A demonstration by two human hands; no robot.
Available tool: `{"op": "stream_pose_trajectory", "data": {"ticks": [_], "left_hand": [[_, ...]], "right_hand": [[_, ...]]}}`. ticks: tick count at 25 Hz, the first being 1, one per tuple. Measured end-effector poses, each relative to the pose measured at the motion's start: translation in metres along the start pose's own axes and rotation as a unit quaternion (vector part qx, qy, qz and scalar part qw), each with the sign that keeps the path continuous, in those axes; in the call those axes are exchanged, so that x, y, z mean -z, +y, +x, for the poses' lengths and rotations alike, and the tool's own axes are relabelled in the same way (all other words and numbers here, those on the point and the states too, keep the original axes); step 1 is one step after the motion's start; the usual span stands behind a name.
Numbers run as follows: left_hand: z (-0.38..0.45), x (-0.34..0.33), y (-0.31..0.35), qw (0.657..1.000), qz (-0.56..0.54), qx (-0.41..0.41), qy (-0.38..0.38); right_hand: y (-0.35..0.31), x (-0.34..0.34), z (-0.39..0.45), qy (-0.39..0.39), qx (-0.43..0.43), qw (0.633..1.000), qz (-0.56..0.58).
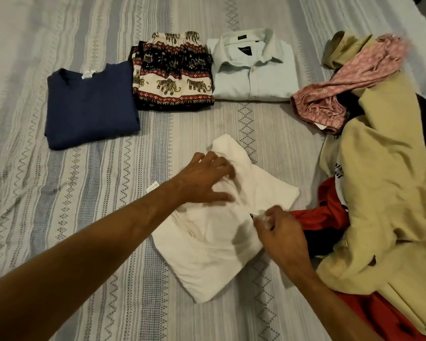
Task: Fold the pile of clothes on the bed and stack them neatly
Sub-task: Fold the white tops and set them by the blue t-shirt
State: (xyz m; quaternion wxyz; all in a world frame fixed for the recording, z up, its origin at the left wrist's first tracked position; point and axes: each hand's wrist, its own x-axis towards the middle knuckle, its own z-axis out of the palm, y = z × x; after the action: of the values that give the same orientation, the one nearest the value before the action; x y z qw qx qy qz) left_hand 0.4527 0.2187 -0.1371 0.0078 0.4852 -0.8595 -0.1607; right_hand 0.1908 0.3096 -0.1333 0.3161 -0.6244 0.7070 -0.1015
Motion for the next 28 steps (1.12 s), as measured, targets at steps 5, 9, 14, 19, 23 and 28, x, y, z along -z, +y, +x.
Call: {"op": "stream_pose_trajectory", "data": {"ticks": [5, 9, 14, 19, 23, 28], "left_hand": [[0.075, 0.02, -0.002, 1.0, 0.02, 0.019, -0.011], [0.117, 0.004, -0.005, 0.978, 0.139, 0.008, -0.152], [0.129, 0.015, 0.011, 0.968, 0.213, -0.051, -0.124], [0.089, 0.066, 0.011, 0.989, 0.079, -0.12, -0.023], [-0.001, 0.075, 0.008, 0.975, 0.125, -0.167, 0.074], [-0.122, 0.015, -0.014, 0.969, 0.199, -0.123, 0.076]], "right_hand": [[0.009, 0.016, 0.073, 0.022, -0.127, 0.992, 0.011], [0.012, 0.02, 0.102, 0.03, -0.207, 0.968, 0.139], [0.034, 0.059, 0.111, -0.077, -0.218, 0.944, 0.235], [0.015, 0.099, 0.052, -0.019, -0.013, 0.979, 0.201], [-0.011, 0.065, -0.031, 0.061, 0.234, 0.967, 0.079], [-0.029, -0.044, -0.107, -0.012, 0.426, 0.888, -0.171]]}}
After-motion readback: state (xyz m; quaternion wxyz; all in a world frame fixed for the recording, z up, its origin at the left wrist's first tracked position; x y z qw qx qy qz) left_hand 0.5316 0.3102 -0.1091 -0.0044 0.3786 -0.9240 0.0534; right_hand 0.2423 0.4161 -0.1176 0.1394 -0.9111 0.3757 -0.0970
